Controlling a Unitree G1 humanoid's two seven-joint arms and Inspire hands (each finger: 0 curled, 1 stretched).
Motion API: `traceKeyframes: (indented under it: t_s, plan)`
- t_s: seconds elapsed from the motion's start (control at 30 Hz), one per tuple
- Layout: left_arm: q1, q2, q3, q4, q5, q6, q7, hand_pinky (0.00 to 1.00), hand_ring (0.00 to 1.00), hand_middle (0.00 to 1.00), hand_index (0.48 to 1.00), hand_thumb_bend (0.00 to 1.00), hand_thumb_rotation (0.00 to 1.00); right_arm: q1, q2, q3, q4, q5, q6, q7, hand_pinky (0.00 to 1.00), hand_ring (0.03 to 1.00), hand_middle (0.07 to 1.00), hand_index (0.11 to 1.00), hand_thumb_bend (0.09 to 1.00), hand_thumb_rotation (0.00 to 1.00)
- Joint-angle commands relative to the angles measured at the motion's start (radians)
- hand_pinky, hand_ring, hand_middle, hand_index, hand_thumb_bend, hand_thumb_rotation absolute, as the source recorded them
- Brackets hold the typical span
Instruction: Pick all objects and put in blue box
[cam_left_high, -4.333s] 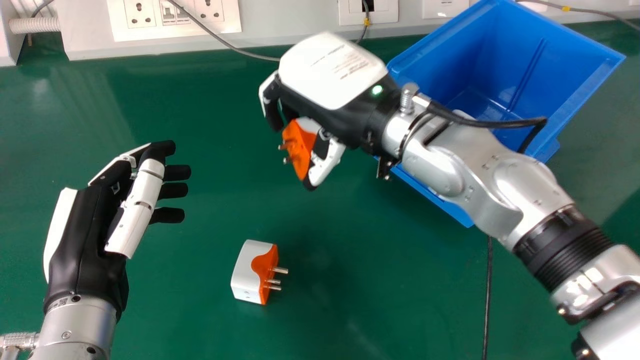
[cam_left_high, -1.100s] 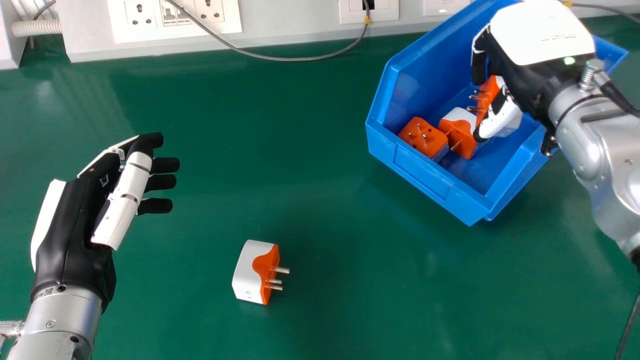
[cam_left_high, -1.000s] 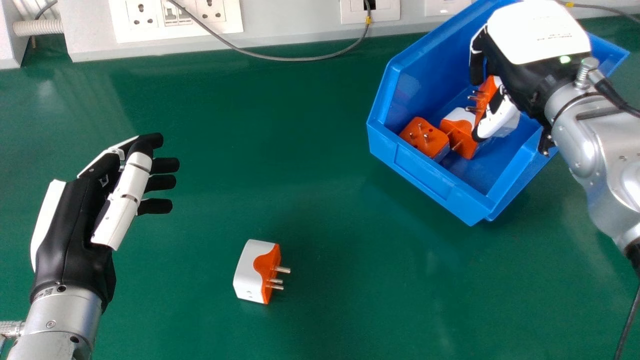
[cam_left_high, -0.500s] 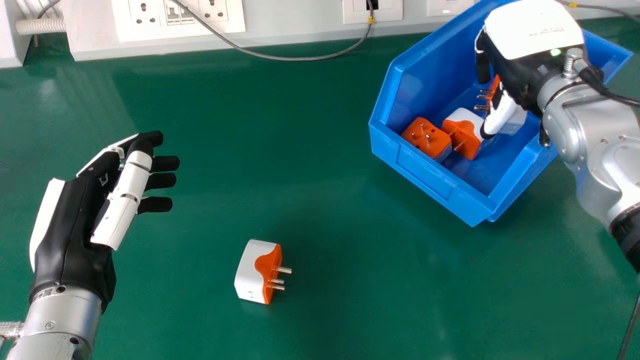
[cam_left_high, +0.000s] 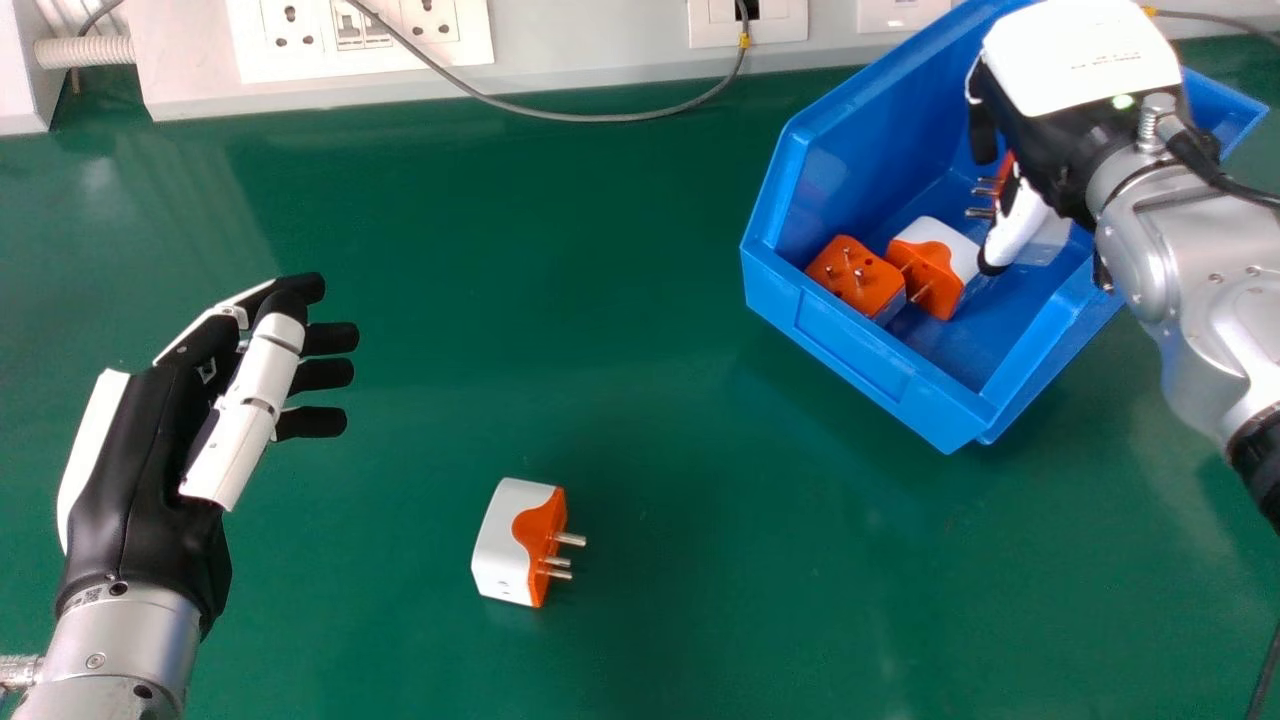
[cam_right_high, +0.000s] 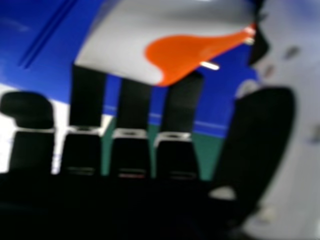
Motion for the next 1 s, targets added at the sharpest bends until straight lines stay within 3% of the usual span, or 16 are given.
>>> traceKeyframes:
  t_s: [0.0,0.27,0.3,0.37,0.47,0.6,0.97]
  plan:
    - [0.002,0.005,0.013,-0.037,-0.003,0.001,0.007,0.62,0.71,0.71,0.782,0.27,0.71,-0.037,-0.032,0.002,0.011,-0.012,0.016,-0.023,0.12,0.422,0.485,0.483,0.515,0.00]
    - [0.007,0.005,0.015,-0.042,-0.007,0.003,0.008,0.61,0.70,0.71,0.784,0.26,0.70,-0.034,-0.025,0.012,0.030,-0.013,0.038,-0.088,0.12,0.421,0.485,0.484,0.516,0.00]
    - [0.007,0.005,0.014,-0.044,-0.007,0.003,0.008,0.61,0.70,0.71,0.785,0.26,0.69,-0.030,-0.025,0.010,0.031,-0.011,0.038,-0.103,0.11,0.360,0.480,0.481,0.518,0.00]
    - [0.007,0.004,0.012,-0.047,-0.006,0.004,0.009,0.61,0.70,0.71,0.785,0.26,0.69,-0.021,-0.024,0.005,0.031,-0.003,0.036,-0.129,0.11,0.360,0.480,0.481,0.518,0.00]
    - [0.007,0.005,0.011,-0.049,-0.005,0.006,0.009,0.61,0.70,0.71,0.785,0.25,0.69,-0.013,-0.020,0.001,0.033,0.007,0.046,-0.140,0.10,0.273,0.478,0.476,0.521,0.00]
    - [0.006,0.006,0.011,-0.049,-0.005,0.008,0.007,0.61,0.70,0.71,0.785,0.25,0.69,-0.010,-0.008,-0.006,0.037,0.019,0.084,-0.136,0.13,0.267,0.486,0.471,0.521,0.00]
    - [0.009,0.009,0.011,-0.044,-0.003,0.001,0.004,0.61,0.70,0.71,0.788,0.26,0.68,-0.001,-0.009,0.011,0.006,0.024,0.149,-0.103,0.35,0.458,0.535,0.459,0.515,0.00]
